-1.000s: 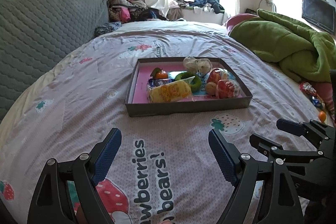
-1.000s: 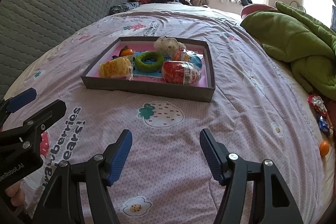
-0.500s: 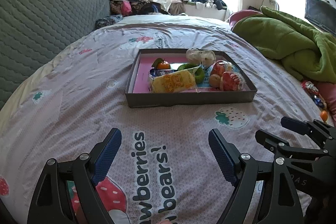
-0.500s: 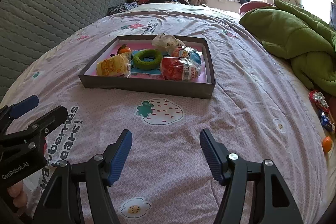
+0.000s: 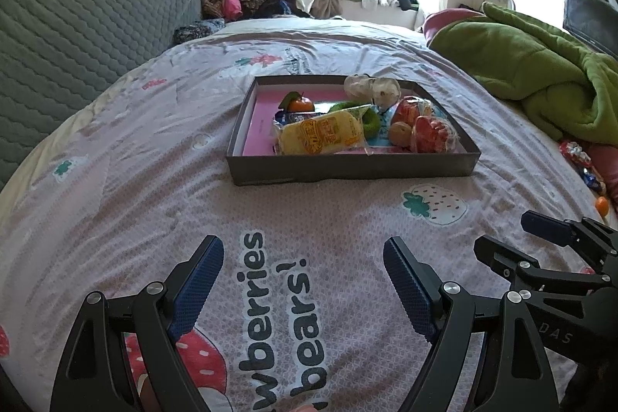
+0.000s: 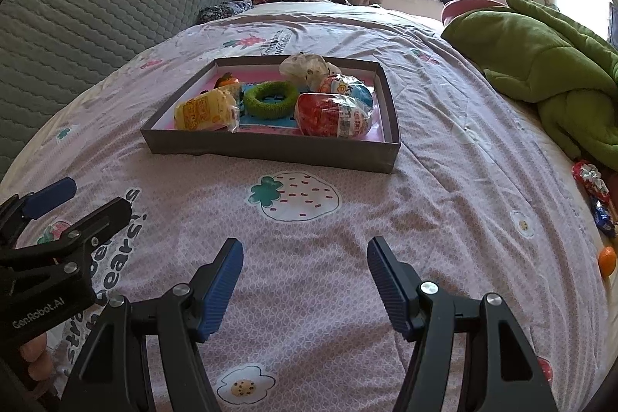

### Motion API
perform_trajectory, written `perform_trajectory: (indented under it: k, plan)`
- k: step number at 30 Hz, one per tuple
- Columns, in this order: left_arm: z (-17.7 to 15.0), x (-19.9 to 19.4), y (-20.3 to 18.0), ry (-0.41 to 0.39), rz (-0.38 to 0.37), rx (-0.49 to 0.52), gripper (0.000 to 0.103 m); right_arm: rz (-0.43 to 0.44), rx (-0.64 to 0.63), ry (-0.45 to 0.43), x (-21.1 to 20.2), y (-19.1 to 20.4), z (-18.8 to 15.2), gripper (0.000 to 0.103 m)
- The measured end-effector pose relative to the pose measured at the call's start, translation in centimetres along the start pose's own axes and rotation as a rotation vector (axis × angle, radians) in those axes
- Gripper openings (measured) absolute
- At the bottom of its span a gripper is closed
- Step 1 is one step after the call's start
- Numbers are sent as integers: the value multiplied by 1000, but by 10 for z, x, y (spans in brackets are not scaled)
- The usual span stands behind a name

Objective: Organize objects

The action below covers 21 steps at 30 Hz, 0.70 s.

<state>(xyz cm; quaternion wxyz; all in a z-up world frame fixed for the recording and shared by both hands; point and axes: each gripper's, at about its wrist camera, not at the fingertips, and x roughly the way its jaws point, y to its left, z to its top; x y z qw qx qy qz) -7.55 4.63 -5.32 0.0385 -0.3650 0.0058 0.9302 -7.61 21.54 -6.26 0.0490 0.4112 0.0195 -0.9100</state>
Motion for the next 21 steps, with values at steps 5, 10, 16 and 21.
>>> perform_trajectory:
  k: [5, 10, 16, 21]
  plan:
    - [-3, 3, -1, 4, 1, 1, 86, 1, 1, 3, 2, 0, -2, 66]
    - [-5, 8, -1, 13, -3, 0, 86, 0, 11, 7, 6, -2, -5, 66]
    - [-7, 15, 0, 23, -1, 0, 86, -3, 16, 15, 9, -3, -7, 66]
    - [-8, 17, 1, 24, 1, 0, 86, -3, 15, 22, 11, -3, -8, 66]
